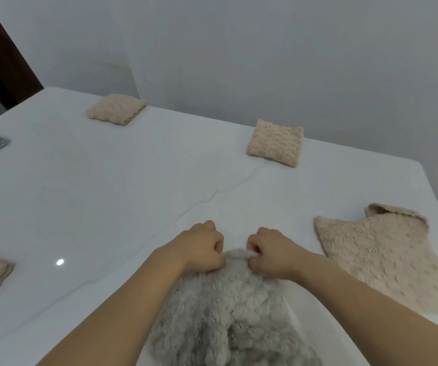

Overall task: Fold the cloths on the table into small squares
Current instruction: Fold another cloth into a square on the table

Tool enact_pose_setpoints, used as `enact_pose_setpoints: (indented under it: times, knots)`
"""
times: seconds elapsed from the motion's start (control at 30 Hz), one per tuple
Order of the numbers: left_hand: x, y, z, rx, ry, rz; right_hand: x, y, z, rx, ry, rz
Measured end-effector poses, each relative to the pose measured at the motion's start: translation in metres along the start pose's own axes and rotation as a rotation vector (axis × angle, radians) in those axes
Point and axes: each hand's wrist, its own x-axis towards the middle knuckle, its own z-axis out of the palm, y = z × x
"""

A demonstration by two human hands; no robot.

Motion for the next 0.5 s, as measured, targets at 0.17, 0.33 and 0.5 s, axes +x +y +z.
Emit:
enact_pose_setpoints:
  times: [0.17,0.33,0.5]
  knots:
    - [-0.017,-0.015,-0.009,-0.411,-0.039,-0.096,-0.001,-0.006,-0.031,0.542,0.193,0.123]
    - [-0.017,-0.008,-0.041,-0.323,0.241,-0.095,0.003,-0.012,-0.082,0.543,0.347,0.130]
    - [-0.035,0.039,-0.105,-0.124,0.835,0.097,0.001,-0.034,-0.158,0.820,0.725,0.035]
